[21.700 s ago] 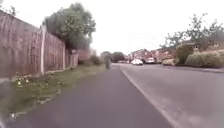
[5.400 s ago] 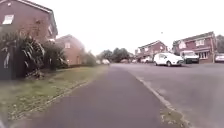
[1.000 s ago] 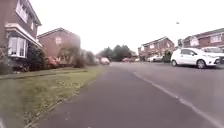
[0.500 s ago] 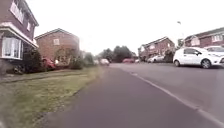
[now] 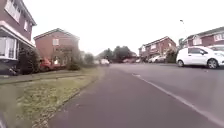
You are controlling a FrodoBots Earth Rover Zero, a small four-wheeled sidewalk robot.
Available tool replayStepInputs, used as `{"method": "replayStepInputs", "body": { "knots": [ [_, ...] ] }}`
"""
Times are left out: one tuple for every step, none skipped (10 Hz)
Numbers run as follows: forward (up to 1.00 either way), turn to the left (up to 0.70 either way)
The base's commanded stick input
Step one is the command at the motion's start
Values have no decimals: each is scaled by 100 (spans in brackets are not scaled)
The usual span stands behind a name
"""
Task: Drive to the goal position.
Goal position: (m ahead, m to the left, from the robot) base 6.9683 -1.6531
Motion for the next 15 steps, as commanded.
{"method": "replayStepInputs", "body": {
  "knots": [
    [100,0],
    [100,0],
    [100,0],
    [100,0],
    [100,0],
    [100,0],
    [100,0],
    [100,0],
    [100,0],
    [100,0],
    [100,0],
    [100,0],
    [100,0],
    [100,0],
    [100,0]
  ]
}}
